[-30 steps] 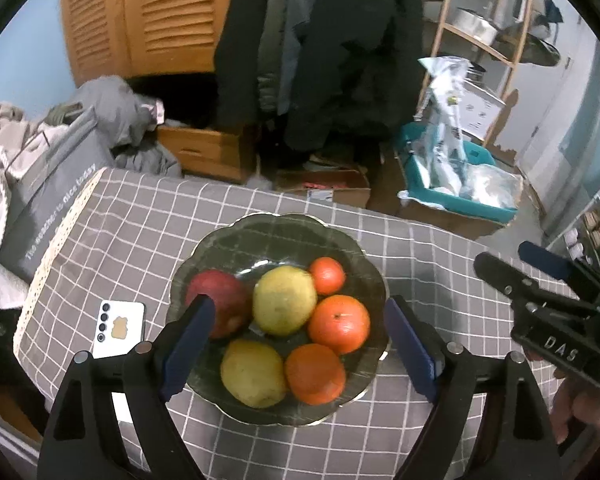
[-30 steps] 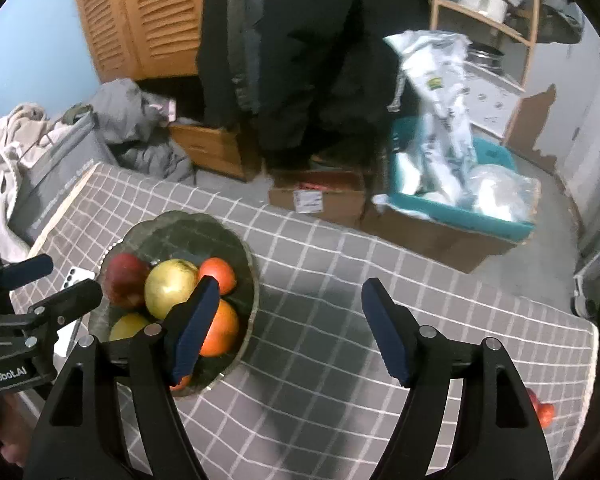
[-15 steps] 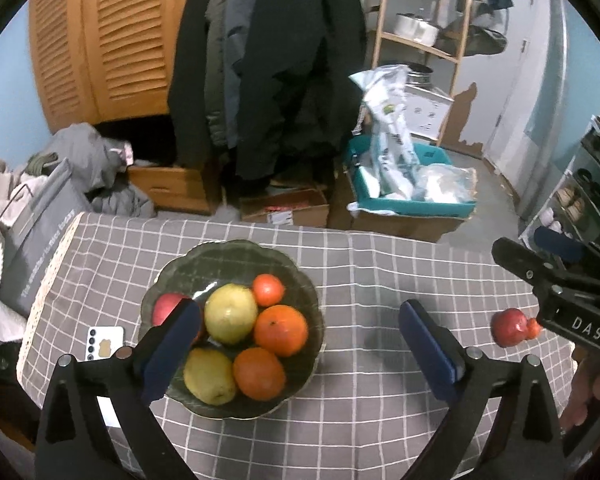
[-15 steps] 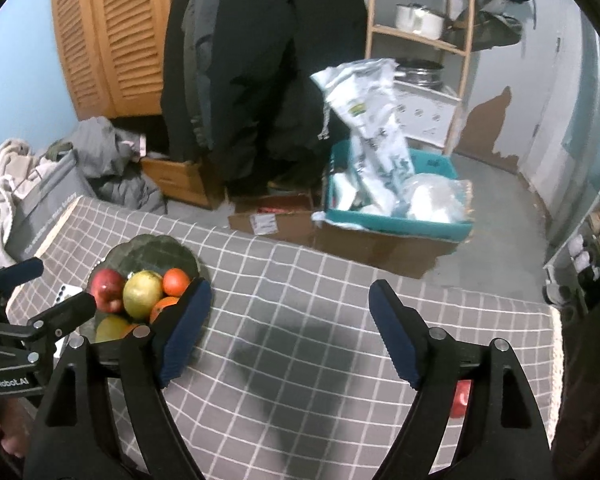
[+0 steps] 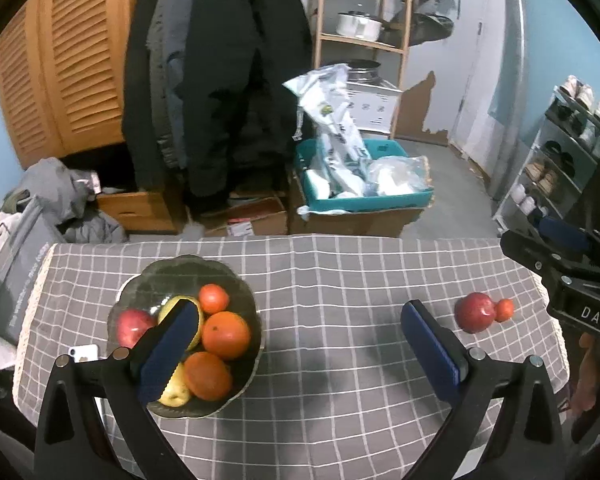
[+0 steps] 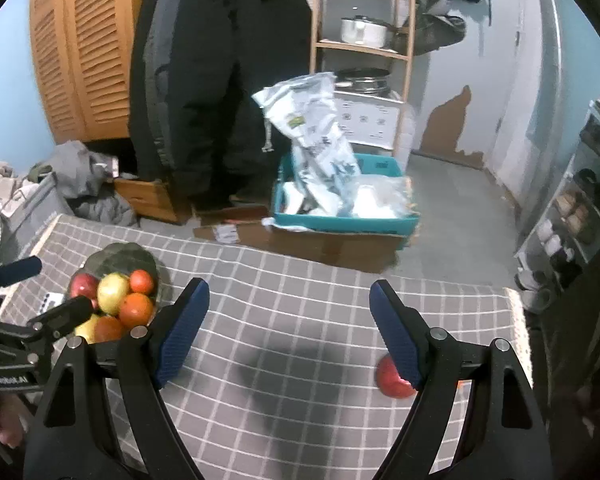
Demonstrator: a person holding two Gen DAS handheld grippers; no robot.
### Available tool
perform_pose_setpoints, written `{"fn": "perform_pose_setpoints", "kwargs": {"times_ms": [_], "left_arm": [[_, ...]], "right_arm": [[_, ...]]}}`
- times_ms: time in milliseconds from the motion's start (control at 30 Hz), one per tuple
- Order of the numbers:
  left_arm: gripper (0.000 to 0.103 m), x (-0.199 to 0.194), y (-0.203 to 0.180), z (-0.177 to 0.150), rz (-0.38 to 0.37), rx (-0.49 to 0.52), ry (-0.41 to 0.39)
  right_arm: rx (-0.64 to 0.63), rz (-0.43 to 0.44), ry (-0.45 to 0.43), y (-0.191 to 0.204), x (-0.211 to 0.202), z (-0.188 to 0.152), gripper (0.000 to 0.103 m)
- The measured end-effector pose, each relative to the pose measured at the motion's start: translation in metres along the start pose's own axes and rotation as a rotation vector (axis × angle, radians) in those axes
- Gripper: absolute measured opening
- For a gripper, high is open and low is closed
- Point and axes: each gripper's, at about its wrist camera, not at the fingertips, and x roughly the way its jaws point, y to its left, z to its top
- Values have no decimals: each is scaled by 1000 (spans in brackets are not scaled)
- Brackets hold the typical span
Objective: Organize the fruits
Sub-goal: 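Move both open grippers from the bowl toward the red apple and tangerine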
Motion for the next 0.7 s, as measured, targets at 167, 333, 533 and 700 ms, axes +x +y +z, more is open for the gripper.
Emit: {"fn": "perform_pose_setpoints", "kwargs": {"times_ms": [167,333,533,700], "left_arm": [[102,0,-20,1,-18,33,3],[102,3,-38,2,-41,58,12],[102,8,-62,4,-78,91,24],[102,15,-85,4,-102,124,36]], "right_arm": [[36,-32,3,-27,-8,-11,82],[70,-67,1,-52,-15,-19,82],[87,-109,-1,-76,-23,-29,82],[130,-140,9,-102,-25,-38,82]]}}
